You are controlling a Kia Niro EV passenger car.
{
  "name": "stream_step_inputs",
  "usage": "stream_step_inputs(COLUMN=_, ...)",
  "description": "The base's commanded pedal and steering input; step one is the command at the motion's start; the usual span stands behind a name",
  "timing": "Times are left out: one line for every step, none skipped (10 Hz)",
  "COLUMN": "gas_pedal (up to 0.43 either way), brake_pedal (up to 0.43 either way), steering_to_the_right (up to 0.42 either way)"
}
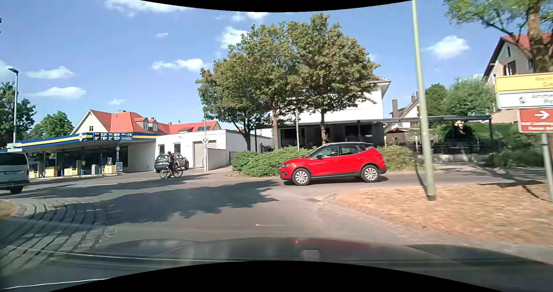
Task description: Follow the waypoints while adhering to traffic rules and regulations
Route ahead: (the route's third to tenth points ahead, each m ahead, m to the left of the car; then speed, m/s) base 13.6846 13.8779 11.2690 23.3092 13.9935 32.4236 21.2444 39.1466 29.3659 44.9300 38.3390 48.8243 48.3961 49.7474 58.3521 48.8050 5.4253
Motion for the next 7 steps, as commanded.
stream_step_inputs(gas_pedal=0.059, brake_pedal=0.006, steering_to_the_right=-0.318)
stream_step_inputs(gas_pedal=0.067, brake_pedal=0.006, steering_to_the_right=-0.331)
stream_step_inputs(gas_pedal=0.079, brake_pedal=0.006, steering_to_the_right=-0.347)
stream_step_inputs(gas_pedal=0.079, brake_pedal=0.006, steering_to_the_right=-0.357)
stream_step_inputs(gas_pedal=0.079, brake_pedal=0.006, steering_to_the_right=-0.356)
stream_step_inputs(gas_pedal=0.079, brake_pedal=0.006, steering_to_the_right=-0.357)
stream_step_inputs(gas_pedal=0.110, brake_pedal=0.006, steering_to_the_right=-0.357)
